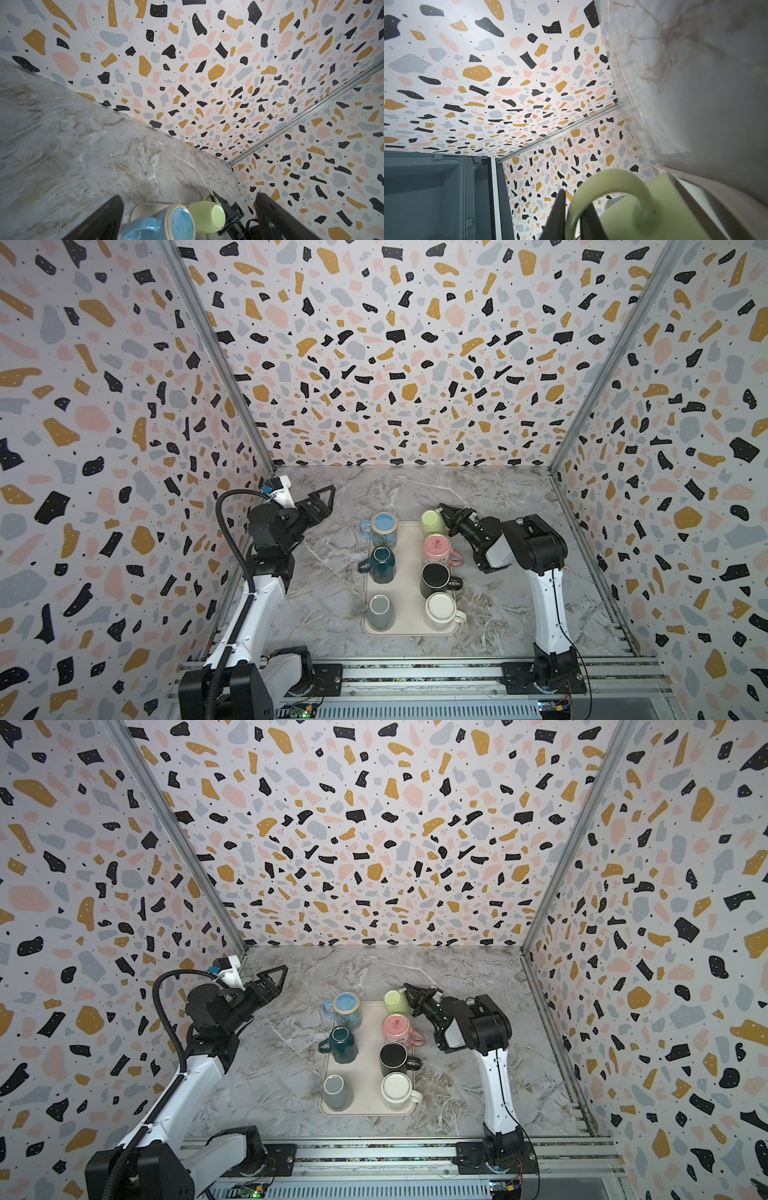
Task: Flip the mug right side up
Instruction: 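Close the right gripper on the light green mug's handle, then lift the green mug and rotate it upright with the right gripper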
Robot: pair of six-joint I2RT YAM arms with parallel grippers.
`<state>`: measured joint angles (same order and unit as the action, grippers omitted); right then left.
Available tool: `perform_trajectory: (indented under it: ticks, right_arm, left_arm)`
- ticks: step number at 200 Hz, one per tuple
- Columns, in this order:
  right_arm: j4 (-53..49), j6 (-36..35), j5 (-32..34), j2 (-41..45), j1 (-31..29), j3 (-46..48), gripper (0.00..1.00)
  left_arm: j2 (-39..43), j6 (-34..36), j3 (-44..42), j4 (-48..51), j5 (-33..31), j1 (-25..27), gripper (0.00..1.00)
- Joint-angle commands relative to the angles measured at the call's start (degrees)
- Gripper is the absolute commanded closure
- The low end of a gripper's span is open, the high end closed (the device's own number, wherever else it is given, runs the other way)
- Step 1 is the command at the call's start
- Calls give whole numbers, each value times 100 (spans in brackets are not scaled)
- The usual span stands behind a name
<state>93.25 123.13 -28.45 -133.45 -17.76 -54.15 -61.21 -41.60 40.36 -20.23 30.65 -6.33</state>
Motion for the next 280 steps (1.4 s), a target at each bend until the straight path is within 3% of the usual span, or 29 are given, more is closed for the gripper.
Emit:
perform_trajectory:
  ticks: [1, 173, 280]
  right_arm:
    - [-164, 283, -43, -178, -9, -44, 100]
    - [448, 153, -293, 39, -13, -533, 100]
    - [-198, -897, -888, 529, 18, -1181, 100]
  left_arm:
    - [21, -2, 126, -210, 63, -26, 0]
    - [39, -93, 77, -359, 72, -26, 0]
    - [68, -93, 185, -368, 75, -26, 0]
